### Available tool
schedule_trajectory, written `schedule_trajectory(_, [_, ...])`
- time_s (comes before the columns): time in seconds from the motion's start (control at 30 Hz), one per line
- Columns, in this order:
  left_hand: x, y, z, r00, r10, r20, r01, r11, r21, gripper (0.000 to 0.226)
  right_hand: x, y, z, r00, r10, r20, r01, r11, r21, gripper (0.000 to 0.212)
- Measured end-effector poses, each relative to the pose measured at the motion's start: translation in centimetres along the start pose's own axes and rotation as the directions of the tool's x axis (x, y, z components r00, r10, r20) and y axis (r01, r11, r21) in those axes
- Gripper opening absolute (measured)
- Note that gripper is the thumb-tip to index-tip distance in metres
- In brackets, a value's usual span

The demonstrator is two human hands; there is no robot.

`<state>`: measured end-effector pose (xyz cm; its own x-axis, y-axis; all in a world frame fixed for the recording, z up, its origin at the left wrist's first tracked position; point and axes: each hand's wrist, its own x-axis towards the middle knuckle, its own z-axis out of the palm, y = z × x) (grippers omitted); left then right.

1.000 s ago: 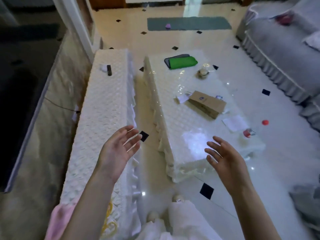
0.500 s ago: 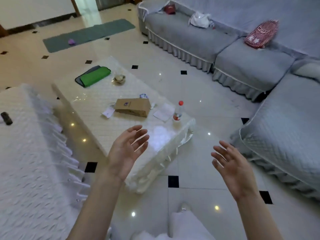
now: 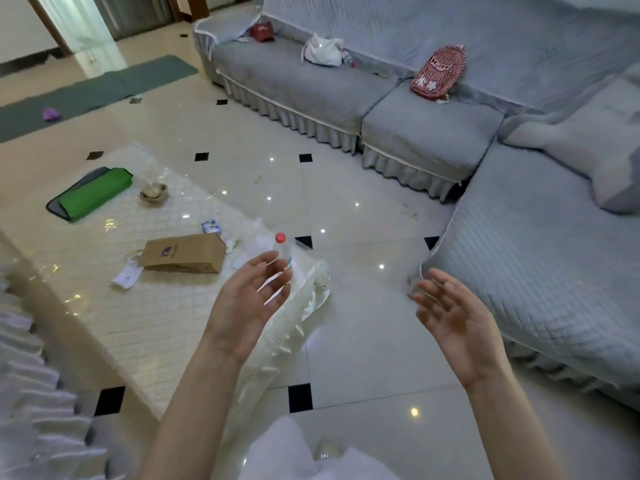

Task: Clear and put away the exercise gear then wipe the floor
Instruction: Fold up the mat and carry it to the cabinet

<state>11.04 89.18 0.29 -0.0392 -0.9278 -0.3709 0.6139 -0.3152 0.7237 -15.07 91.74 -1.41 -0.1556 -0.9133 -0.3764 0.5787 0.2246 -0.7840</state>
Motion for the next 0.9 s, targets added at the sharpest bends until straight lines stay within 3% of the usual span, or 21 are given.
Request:
schedule_trajectory(0.23, [6.4,-1.3,3.8,0.996,-0.079,-0.042,0.08,0.997,0.018,0.018,6.0,-2.7,-1.7,0.998,0.011,-0.07,-0.006,0.997,0.075,0.021])
schedule_trajectory(0.33, [10.2,-1.1,5.5,0.995,-0.099,-0.026,0.099,0.995,0.023,0.024,9.4,-3.7,-1.7,0.997,0.008,-0.078,-0.001,0.996,0.089,0.03])
schedule_trajectory(0.47, [16.9,-0.5,7.9,0.995,-0.101,-0.011,0.102,0.993,0.057,0.019,15.2,-5.4,-1.5,0.995,-0.019,-0.102,0.031,0.994,0.109,0.021])
schedule_trajectory(0.8, [31.9,2.8,14.5,0.991,-0.118,0.061,0.107,0.982,0.157,0.021,27.9,-10.5,0.1,0.985,-0.032,-0.169,0.052,0.992,0.115,0.021])
schedule_trajectory(0.9, [35.1,3.9,15.2,0.993,-0.111,0.039,0.105,0.984,0.146,0.021,31.0,-12.0,0.7,0.987,-0.037,-0.155,0.054,0.993,0.106,0.031])
